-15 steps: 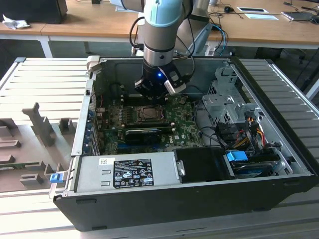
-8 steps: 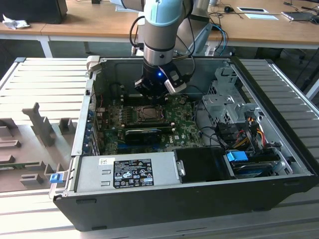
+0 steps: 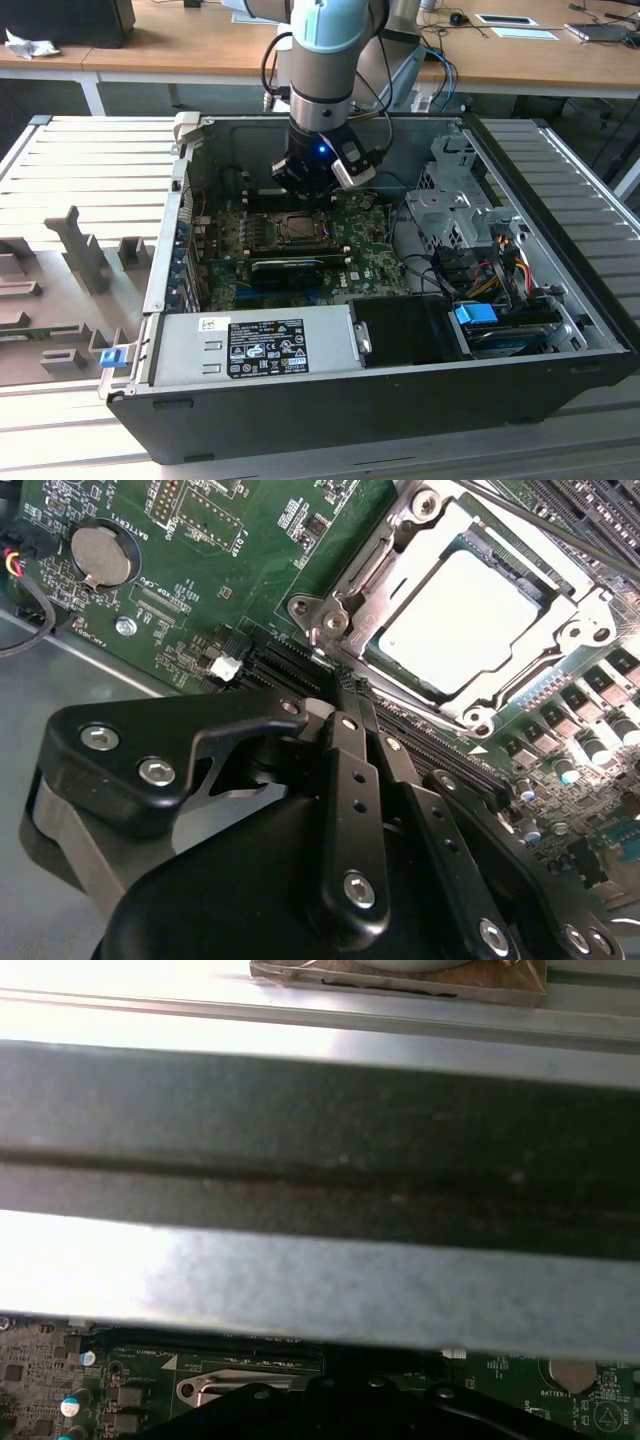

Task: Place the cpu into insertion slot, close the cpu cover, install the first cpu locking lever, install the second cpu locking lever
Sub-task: 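Install the first cpu locking lever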

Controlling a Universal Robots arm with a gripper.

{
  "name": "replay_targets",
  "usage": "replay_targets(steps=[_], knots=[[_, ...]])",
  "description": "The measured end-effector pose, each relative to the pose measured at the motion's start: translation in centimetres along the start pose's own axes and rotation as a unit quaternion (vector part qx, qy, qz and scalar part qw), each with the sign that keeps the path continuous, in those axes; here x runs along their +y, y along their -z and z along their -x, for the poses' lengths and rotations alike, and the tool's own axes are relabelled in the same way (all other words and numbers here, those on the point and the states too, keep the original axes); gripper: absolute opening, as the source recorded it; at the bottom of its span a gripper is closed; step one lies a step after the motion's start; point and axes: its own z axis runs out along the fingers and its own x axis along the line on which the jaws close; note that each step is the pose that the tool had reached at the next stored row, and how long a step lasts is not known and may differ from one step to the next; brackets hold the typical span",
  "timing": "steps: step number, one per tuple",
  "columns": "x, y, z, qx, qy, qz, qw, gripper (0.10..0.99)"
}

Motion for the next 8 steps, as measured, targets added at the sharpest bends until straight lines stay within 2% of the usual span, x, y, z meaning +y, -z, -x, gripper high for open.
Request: replay_targets(steps=[4, 8], knots=[[-0.01, -0.09, 0.02, 0.0000, 0.000, -0.0010, 1.0000, 0.106], [-0.03, -0.16, 0.02, 0.0004, 0.000, -0.0047, 1.0000, 0.106]])
